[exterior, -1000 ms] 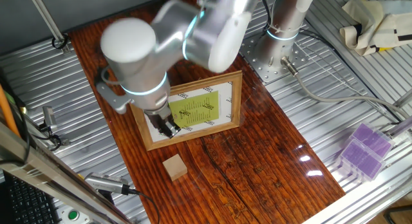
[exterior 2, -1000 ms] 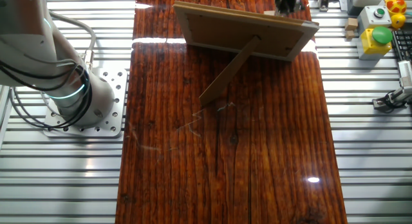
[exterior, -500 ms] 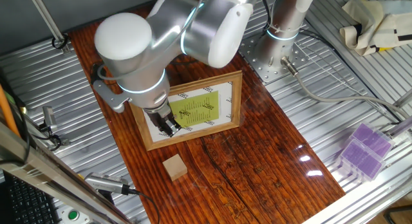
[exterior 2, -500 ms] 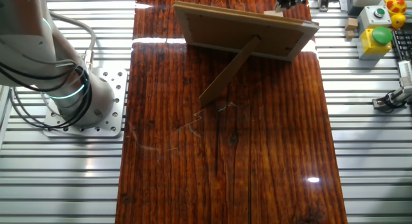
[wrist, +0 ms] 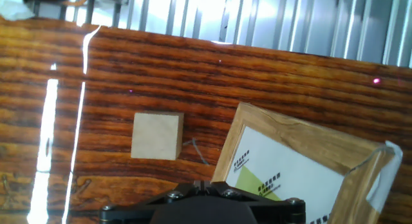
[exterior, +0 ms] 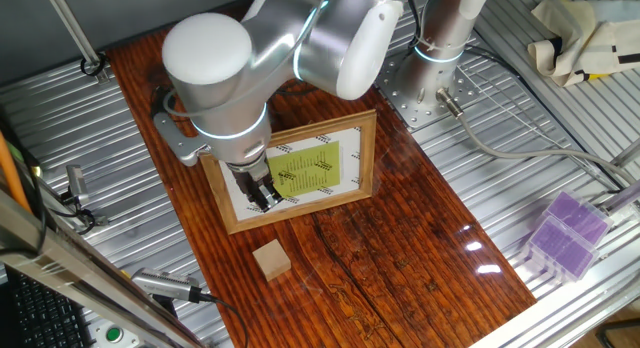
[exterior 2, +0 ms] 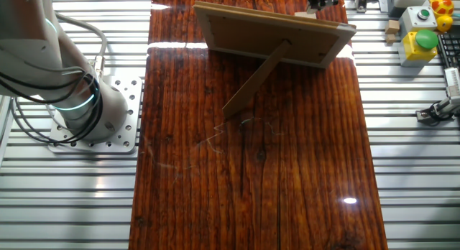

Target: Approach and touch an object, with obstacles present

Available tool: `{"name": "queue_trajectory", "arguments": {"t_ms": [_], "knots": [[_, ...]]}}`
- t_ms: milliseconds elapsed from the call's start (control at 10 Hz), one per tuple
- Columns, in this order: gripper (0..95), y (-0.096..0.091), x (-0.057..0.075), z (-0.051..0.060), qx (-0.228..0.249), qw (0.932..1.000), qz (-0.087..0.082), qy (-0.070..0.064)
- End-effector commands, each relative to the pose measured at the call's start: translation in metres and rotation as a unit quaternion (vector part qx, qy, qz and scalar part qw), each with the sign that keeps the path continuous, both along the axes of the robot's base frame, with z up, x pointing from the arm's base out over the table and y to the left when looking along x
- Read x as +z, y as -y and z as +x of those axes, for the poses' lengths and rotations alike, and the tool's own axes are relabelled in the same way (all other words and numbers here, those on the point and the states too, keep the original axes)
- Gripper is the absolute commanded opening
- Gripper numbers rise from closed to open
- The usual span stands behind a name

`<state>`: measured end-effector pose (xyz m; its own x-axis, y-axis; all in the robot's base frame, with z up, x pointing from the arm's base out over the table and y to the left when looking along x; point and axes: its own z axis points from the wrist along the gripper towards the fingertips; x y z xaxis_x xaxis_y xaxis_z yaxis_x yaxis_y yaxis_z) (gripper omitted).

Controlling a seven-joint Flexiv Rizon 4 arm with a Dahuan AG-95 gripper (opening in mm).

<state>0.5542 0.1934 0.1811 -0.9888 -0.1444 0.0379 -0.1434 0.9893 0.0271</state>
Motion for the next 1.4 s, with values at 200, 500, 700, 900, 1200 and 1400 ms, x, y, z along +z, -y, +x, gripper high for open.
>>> {"name": "queue_trajectory", "arguments": {"t_ms": [200,500,700,900,1200,1400], "knots": [[0.0,-0.001,-0.001,0.001,-0.013,0.9998,0.001,0.012],[0.0,-0.001,-0.001,0.001,0.017,0.9998,-0.001,0.011],[0.0,0.02,0.039,0.0,0.053,0.9986,-0.003,-0.002],[0.0,0.046,0.076,-0.002,0.081,0.9967,-0.004,-0.007],[0.0,0.077,0.106,-0.008,0.109,0.9936,-0.006,-0.029],[0.0,0.094,0.113,-0.016,0.124,0.9916,-0.009,-0.035]]}}
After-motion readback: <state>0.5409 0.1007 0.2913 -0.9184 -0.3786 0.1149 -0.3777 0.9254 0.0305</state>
